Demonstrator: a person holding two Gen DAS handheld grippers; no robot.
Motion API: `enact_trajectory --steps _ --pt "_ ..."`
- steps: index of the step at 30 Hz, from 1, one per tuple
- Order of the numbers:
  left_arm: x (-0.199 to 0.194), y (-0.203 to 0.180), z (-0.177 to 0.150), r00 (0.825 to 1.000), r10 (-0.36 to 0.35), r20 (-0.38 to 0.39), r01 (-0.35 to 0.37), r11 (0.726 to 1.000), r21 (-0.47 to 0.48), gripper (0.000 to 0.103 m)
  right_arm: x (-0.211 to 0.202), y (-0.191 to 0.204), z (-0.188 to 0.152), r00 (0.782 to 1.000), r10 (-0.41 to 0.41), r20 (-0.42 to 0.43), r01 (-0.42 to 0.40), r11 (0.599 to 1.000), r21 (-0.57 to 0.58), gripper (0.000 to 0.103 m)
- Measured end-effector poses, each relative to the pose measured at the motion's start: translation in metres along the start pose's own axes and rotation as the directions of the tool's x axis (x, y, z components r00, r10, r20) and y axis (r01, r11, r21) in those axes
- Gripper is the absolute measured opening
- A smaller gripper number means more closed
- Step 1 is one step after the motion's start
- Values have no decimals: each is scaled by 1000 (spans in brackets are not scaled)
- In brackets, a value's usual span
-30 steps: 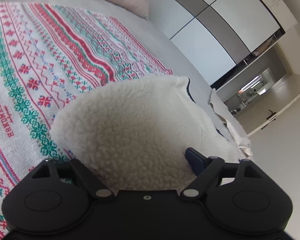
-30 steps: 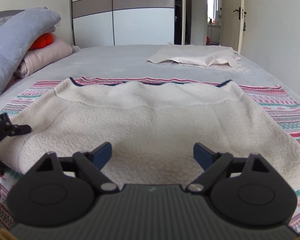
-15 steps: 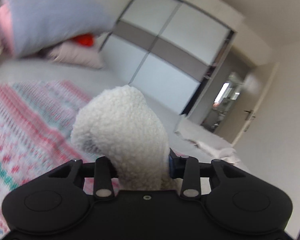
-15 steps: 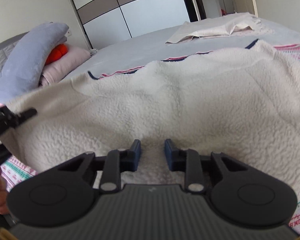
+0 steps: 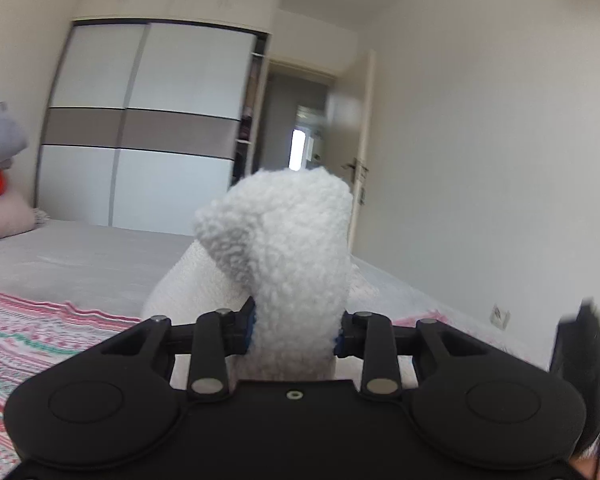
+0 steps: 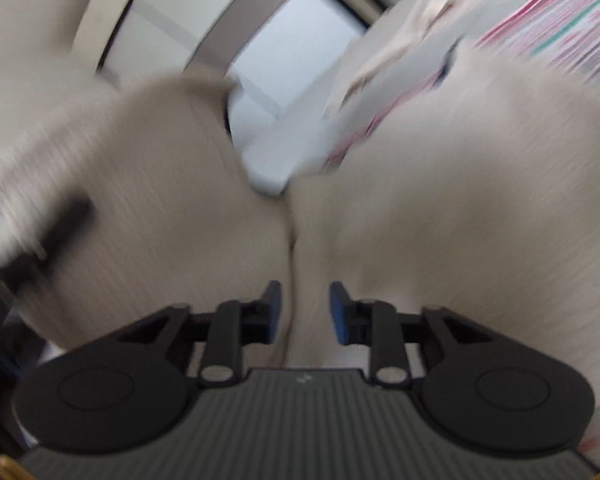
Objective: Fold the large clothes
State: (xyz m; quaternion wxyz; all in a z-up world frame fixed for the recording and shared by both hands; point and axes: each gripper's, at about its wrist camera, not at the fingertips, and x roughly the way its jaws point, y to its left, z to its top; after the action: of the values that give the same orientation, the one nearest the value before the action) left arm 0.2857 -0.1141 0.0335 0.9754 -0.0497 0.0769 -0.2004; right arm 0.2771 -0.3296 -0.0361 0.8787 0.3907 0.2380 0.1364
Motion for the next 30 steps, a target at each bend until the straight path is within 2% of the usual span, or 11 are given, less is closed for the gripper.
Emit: enact_trajectory --steps 3,6,8,10,12,14,18,23,24,27,30 --pt "14 -30 -20 996 -60 -60 64 996 64 33 -39 -36 20 996 -30 81 23 996 83 40" --pt "29 -66 -48 984 -110 -140 135 974 182 33 -67 -75 33 992 -24 122 -1 981 196 43" --pt "33 -94 -74 975 -121 -184 174 937 304 33 -78 -94 38 992 9 126 -40 968 247 46" --pt "31 -113 -98 979 -106 -177 174 884 433 33 -85 -110 43 991 44 129 -79 955 286 70" --pt "26 -123 -111 986 -89 -144 153 833 532 33 -86 -117 44 988 100 119 -132 943 306 79" --pt "22 -119 -108 985 -95 -144 160 821 549 33 -81 -119 49 985 143 93 -165 939 303 83" --pt "18 -114 -89 976 -129 -177 206 808 552 35 -62 -97 66 987 160 -1 -155 960 232 98" --pt "18 -112 -82 963 -164 -212 261 760 595 42 -26 -68 94 983 90 -162 -66 987 149 96" --pt "17 -112 -79 962 -169 -215 267 753 601 42 -19 -61 94 980 73 -185 -51 991 122 90" --pt "0 -107 -72 949 -194 -248 308 741 597 50 -6 -45 94 973 -33 -230 39 999 25 48" --pt "-30 -90 -63 932 -236 -276 354 762 542 52 -9 -34 92 975 -70 -210 60 997 -50 37"
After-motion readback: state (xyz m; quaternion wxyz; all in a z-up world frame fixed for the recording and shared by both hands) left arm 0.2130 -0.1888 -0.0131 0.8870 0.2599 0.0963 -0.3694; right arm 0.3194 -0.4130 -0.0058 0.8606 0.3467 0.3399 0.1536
